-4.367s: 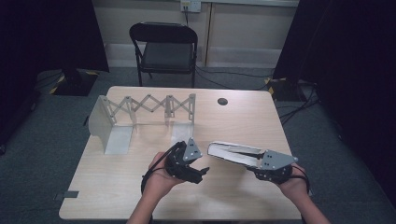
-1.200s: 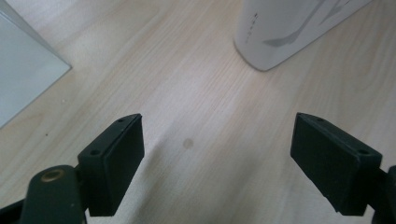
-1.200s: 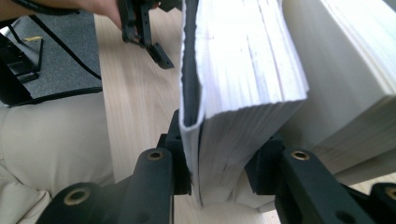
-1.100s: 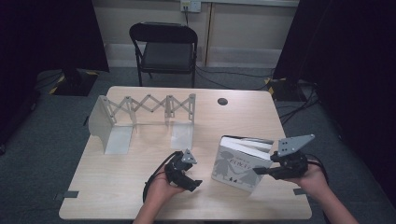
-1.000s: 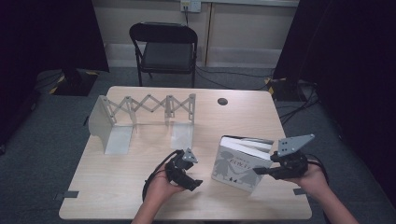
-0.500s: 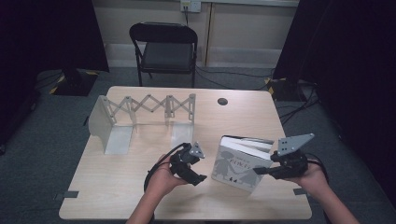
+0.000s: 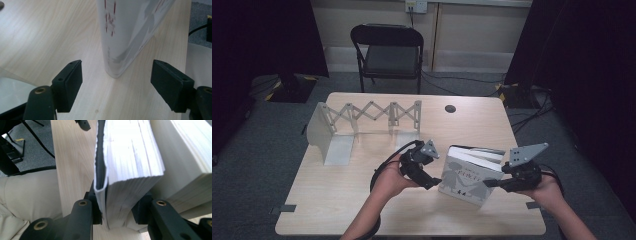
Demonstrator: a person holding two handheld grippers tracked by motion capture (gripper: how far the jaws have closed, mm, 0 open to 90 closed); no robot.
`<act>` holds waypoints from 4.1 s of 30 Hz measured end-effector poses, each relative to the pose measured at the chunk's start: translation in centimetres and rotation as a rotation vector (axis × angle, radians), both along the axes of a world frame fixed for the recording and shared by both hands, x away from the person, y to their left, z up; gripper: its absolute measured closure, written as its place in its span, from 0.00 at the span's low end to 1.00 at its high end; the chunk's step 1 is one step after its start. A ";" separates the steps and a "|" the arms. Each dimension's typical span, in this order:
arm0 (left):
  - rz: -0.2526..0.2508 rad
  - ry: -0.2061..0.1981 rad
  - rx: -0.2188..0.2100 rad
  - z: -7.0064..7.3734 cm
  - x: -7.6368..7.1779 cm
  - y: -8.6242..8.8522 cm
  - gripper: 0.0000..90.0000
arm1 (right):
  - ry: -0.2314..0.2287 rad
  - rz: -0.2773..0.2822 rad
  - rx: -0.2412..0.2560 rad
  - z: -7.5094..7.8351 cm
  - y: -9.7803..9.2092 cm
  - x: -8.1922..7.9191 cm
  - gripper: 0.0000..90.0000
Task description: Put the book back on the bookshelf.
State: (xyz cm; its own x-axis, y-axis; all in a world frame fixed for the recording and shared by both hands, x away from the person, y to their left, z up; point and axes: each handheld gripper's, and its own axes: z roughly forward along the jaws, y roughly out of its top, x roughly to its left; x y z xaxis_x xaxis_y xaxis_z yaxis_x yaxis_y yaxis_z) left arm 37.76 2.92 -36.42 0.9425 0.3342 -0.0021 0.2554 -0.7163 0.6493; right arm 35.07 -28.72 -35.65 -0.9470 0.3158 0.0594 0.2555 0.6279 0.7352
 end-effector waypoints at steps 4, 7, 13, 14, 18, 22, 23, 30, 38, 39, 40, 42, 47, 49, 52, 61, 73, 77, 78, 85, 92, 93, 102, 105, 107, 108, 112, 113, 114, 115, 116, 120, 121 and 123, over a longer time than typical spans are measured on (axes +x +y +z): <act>-0.016 -0.022 0.000 1.1 0.4 -0.8 0.28 | 0.000 0.001 -0.001 0.0 0.0 0.0 0.74; -0.050 -0.027 -0.005 1.5 0.6 -1.5 0.28 | 0.001 0.003 0.003 0.0 0.0 0.0 0.74; -0.076 -0.028 -0.013 1.5 0.9 -2.8 0.30 | 0.001 0.007 -0.004 0.0 0.0 0.0 0.74; -0.077 -0.030 -0.010 1.5 0.9 -3.0 0.31 | 0.000 0.009 -0.004 0.0 0.0 0.0 0.74; -0.101 -0.031 -0.020 1.4 1.0 -3.8 0.35 | 0.008 0.011 0.006 -0.1 -0.1 0.1 0.73; -0.098 -0.034 -0.018 1.4 1.1 -4.1 0.40 | 0.008 0.011 0.002 0.0 0.0 0.0 0.73; -0.100 -0.034 -0.018 1.4 1.1 -4.1 0.41 | 0.009 0.008 0.004 -0.1 -0.1 0.0 0.72; -0.135 -0.020 -0.005 1.8 0.2 -3.9 0.48 | 0.027 -0.016 0.047 -0.7 -1.2 0.2 0.61; -0.171 -0.046 0.026 3.2 -0.7 -6.1 0.43 | 0.034 -0.054 0.060 -1.2 -2.5 0.4 0.56; -0.172 -0.043 0.033 3.2 -0.6 -6.4 0.43 | 0.030 -0.056 0.052 -1.2 -2.5 0.3 0.55; -0.170 -0.043 0.044 3.3 -0.6 -6.8 0.43 | 0.026 -0.058 0.048 -1.3 -2.5 0.3 0.54; -0.173 -0.053 0.049 3.4 -0.6 -7.2 0.43 | 0.019 -0.067 0.032 -1.6 -2.7 0.2 0.51; -0.156 -0.059 0.096 3.6 -0.6 -8.0 0.40 | 0.021 -0.109 0.011 -3.0 -3.6 0.0 0.44; -0.151 -0.043 0.116 3.7 -0.5 -8.3 0.40 | 0.020 -0.133 0.002 -3.8 -4.0 -0.1 0.40; -0.157 -0.028 0.142 4.0 -0.4 -8.6 0.41 | 0.025 -0.163 0.000 -4.9 -4.5 -0.2 0.39; -0.157 -0.020 0.182 3.9 -0.4 -9.4 0.35 | 0.053 -0.196 0.004 -7.6 -5.2 -0.9 0.38; -0.169 0.046 0.201 4.4 -0.7 -9.7 0.57 | 0.059 -0.219 0.000 -8.4 -5.4 -0.9 0.39; -0.149 0.047 0.228 4.6 -1.2 -9.6 0.58 | 0.056 -0.220 -0.007 -8.5 -5.4 -1.1 0.39; -0.147 0.046 0.244 4.7 -1.4 -9.5 0.58 | 0.052 -0.219 -0.014 -8.5 -5.3 -1.1 0.39; -0.130 0.059 0.246 4.7 -1.7 -8.1 0.57 | 0.051 -0.220 -0.022 -9.2 -5.1 -1.3 0.39; -0.132 0.036 0.297 4.0 -0.9 -9.3 0.46 | 0.057 -0.222 -0.022 -10.1 -4.8 -1.5 0.39; -0.132 0.043 0.297 3.9 -0.8 -9.5 0.44 | 0.056 -0.221 -0.024 -10.1 -4.8 -1.5 0.39; -0.113 0.078 0.326 4.0 -0.8 -9.7 0.51 | 0.061 -0.235 0.006 -11.0 -4.8 -1.5 0.39; -0.114 0.075 0.329 4.0 -0.8 -9.8 0.51 | 0.067 -0.233 0.012 -11.4 -4.5 -1.7 0.39; -0.109 0.077 0.329 3.9 -0.8 -9.8 0.51 | 0.070 -0.227 0.007 -11.7 -4.3 -1.8 0.39; -0.110 0.077 0.328 3.9 -0.8 -9.8 0.51 | 0.072 -0.226 0.008 -11.7 -4.2 -1.8 0.39; -0.116 0.083 0.316 3.9 -0.7 -9.7 0.49 | 0.079 -0.234 0.016 -11.9 -4.4 -1.8 0.40; -0.116 0.089 0.304 3.9 -0.7 -9.6 0.49 | 0.079 -0.236 0.019 -11.9 -4.5 -1.8 0.40; -0.114 0.087 0.308 3.9 -0.7 -9.7 0.49 | 0.080 -0.239 0.020 -11.9 -4.5 -1.8 0.40; -0.115 0.086 0.311 3.9 -0.7 -9.7 0.49 | 0.081 -0.240 0.024 -12.0 -4.6 -1.8 0.40; -0.119 0.084 0.313 3.9 -0.7 -9.7 0.49 | 0.082 -0.242 0.025 -12.0 -4.6 -1.8 0.40; -0.127 0.070 0.317 4.0 -0.8 -9.7 0.47 | 0.085 -0.242 0.025 -12.1 -4.6 -1.9 0.40; -0.127 0.066 0.315 4.0 -0.8 -9.7 0.47 | 0.082 -0.242 0.024 -12.2 -4.6 -1.9 0.40; -0.121 0.058 0.314 3.9 -0.7 -9.8 0.46 | 0.085 -0.239 0.023 -12.2 -4.5 -1.9 0.40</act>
State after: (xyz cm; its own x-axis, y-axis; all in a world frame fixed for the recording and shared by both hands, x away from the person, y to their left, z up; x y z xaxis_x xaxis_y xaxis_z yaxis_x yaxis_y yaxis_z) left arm 37.04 -6.87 -32.48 0.9766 0.2131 0.0286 0.1867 -0.9062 0.3793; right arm 33.22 -33.18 -47.88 -0.8367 0.5281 0.1451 0.4563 0.5256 0.7180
